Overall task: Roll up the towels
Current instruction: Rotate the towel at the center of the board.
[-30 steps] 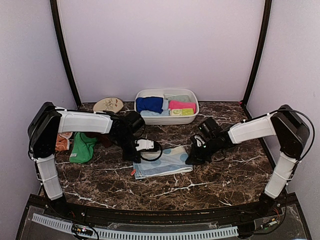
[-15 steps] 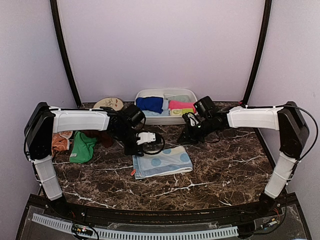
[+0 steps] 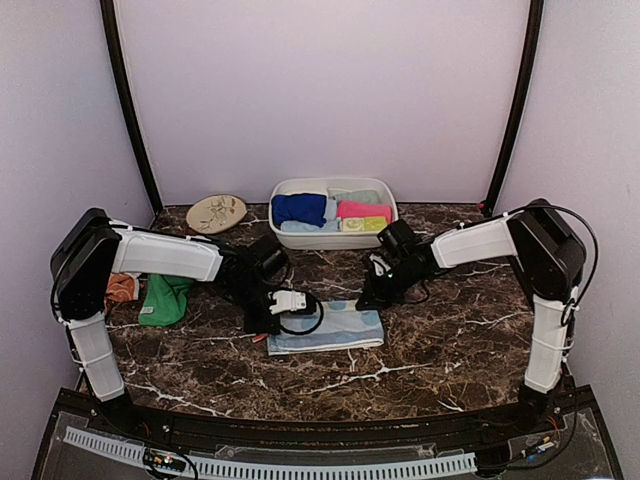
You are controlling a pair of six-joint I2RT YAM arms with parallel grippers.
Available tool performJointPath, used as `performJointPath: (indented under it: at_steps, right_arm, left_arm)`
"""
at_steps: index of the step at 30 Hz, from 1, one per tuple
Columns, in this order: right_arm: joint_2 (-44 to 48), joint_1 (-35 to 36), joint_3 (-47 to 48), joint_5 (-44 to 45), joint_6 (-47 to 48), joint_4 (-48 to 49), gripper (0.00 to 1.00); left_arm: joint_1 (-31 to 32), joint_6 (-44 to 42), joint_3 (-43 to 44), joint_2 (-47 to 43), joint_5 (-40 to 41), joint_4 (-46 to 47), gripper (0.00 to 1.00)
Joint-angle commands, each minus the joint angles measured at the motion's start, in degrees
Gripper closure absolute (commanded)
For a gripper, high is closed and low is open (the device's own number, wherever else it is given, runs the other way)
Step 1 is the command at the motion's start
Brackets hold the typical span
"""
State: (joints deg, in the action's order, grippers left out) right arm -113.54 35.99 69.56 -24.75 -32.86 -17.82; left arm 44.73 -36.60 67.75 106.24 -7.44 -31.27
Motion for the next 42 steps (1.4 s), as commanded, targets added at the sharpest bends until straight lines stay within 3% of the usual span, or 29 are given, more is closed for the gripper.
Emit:
performJointPath:
  at_steps: [1,7,11,16,20,23,28,30,33,42]
  right_arm:
    - [1.99,-0.28,-5.52,2.7,-0.38,0.78,1.0]
    - [7.95,1.46,-15.02,2.86,-4.83,4.22,1.0]
    - [14.75,5.17,-21.49,3.69,-10.01,6.92,1.0]
    - [21.59,9.19,-25.4,2.52,-13.64,7.23,1.0]
    - [22.99,8.37,-18.72,1.44,-8.61,-1.66,0.96]
    - [19.02,6.44,-8.81,-0.68,-2.36,-7.56,0.94]
    - [6.04,5.59,12.97,-3.34,10.52,-16.32,0.92]
    - [0.91,5.19,17.12,-1.04,13.19,-20.34,0.94]
    - [-1.89,3.95,15.29,0.21,13.52,-20.53,0.98]
    - [9.96,0.79,-2.33,1.49,8.95,-11.41,0.97]
  left_arm:
    - [-1.75,-0.02,-1.43,0.35,7.61,4.62,0.89]
    - [-1.84,-2.36,1.93,3.42,10.81,7.86,0.89]
    - [-2.07,-6.02,5.85,7.36,17.25,11.48,0.89]
    - [-3.38,-9.09,12.69,8.88,26.36,16.77,0.8]
    - [-4.48,-8.63,17.86,5.21,21.26,11.81,0.7]
    - [-5.08,-8.18,16.86,0.22,14.55,8.24,0.51]
    - [-6.95,-4.51,13.25,-5.5,5.81,0.33,0.5]
    - [-7.2,-3.81,11.33,-6.49,3.05,-2.5,0.5]
    - [-7.17,-3.14,7.57,-7.43,0.14,-1.72,0.53]
    - [-5.61,-2.75,7.98,-0.34,-1.07,1.3,0.62]
